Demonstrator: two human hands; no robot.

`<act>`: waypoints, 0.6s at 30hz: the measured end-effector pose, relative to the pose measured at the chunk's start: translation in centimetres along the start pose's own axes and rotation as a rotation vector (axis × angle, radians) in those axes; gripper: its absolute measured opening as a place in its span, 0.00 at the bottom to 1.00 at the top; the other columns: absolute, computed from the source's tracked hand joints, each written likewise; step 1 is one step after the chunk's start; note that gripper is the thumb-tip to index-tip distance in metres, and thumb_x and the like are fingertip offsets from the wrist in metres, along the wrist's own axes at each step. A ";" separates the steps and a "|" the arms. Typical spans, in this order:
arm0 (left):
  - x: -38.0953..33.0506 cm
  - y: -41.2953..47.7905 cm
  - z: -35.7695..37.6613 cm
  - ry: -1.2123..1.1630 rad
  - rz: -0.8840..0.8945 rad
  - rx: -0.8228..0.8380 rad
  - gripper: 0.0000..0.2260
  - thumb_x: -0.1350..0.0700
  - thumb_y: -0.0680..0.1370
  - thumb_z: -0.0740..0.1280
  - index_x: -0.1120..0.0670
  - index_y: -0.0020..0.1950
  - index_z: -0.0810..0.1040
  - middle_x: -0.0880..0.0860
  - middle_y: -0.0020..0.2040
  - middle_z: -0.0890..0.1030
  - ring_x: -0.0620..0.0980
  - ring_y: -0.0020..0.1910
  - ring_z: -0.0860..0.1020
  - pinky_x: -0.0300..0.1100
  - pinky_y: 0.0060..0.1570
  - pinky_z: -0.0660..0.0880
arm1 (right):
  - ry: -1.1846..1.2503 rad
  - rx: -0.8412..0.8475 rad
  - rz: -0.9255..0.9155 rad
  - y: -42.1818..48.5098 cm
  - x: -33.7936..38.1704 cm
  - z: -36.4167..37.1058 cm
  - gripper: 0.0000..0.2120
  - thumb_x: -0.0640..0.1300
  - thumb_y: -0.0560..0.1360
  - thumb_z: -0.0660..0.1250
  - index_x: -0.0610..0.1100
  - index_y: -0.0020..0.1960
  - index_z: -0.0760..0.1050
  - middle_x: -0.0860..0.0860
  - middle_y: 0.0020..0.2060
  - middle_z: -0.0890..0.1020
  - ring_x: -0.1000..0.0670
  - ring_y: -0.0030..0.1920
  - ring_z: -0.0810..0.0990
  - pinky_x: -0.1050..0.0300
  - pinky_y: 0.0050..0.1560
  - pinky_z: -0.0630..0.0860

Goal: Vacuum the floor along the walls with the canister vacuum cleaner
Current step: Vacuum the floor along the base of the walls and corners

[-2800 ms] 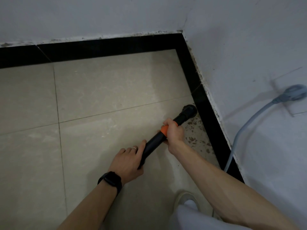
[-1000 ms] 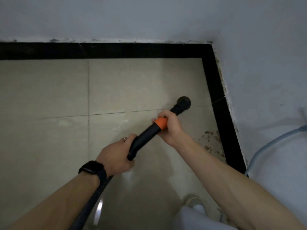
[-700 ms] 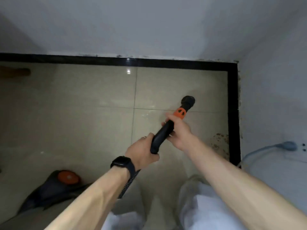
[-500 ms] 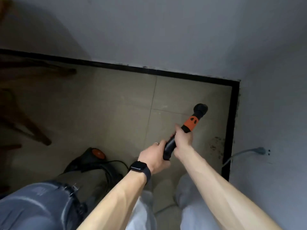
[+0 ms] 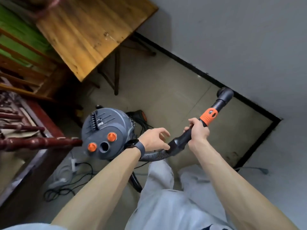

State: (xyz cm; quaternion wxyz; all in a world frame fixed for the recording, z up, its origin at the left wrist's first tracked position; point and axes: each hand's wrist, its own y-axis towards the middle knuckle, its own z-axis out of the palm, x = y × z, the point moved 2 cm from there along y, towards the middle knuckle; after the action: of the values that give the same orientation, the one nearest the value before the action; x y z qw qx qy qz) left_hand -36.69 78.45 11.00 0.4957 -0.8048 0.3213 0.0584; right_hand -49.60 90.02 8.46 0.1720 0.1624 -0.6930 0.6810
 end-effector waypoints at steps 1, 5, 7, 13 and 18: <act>1.2 -1.0 -0.5 -0.025 -0.021 -0.048 0.17 0.48 0.70 0.73 0.43 0.58 0.78 0.44 0.50 0.82 0.46 0.51 0.79 0.41 0.53 0.76 | -0.012 0.013 0.004 -0.9 -0.5 0.3 0.11 0.35 0.73 0.70 0.43 0.42 0.68 0.48 0.29 0.73 0.48 0.25 0.72 0.59 0.30 0.71; 6.8 -4.7 -1.3 -0.070 -0.132 -0.251 0.12 0.50 0.75 0.67 0.45 0.57 0.78 0.45 0.52 0.82 0.48 0.53 0.79 0.44 0.57 0.75 | -0.056 0.074 0.016 -3.8 -3.2 1.1 0.10 0.34 0.72 0.70 0.43 0.41 0.69 0.48 0.29 0.74 0.49 0.24 0.72 0.58 0.30 0.72; 9.9 -6.4 -1.2 -0.119 -0.189 -0.300 0.11 0.51 0.75 0.67 0.45 0.57 0.77 0.46 0.52 0.82 0.49 0.54 0.78 0.45 0.58 0.74 | -0.061 0.086 0.017 -5.0 -4.9 1.6 0.10 0.34 0.72 0.70 0.43 0.41 0.69 0.48 0.29 0.74 0.49 0.24 0.72 0.58 0.30 0.72; 19.3 -9.5 -1.2 -0.142 -0.267 -0.336 0.11 0.50 0.75 0.65 0.43 0.57 0.75 0.44 0.52 0.80 0.48 0.54 0.77 0.46 0.58 0.74 | -0.022 0.066 0.001 -7.1 -10.6 2.7 0.10 0.34 0.71 0.69 0.43 0.41 0.69 0.48 0.30 0.73 0.49 0.24 0.71 0.57 0.30 0.72; 26.4 -10.3 -0.4 -0.082 -0.193 -0.273 0.12 0.51 0.76 0.64 0.46 0.60 0.76 0.47 0.55 0.80 0.50 0.56 0.78 0.47 0.60 0.74 | 0.052 -0.006 -0.037 -9.2 -16.9 2.5 0.10 0.33 0.71 0.69 0.43 0.41 0.68 0.48 0.29 0.72 0.49 0.23 0.70 0.56 0.31 0.71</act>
State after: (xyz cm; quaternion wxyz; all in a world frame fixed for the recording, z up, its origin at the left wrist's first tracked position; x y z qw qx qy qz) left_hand -10.10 69.06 8.12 0.3977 -0.8887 0.2111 0.0861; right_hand -30.39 87.16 8.84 0.2030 0.1572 -0.6871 0.6797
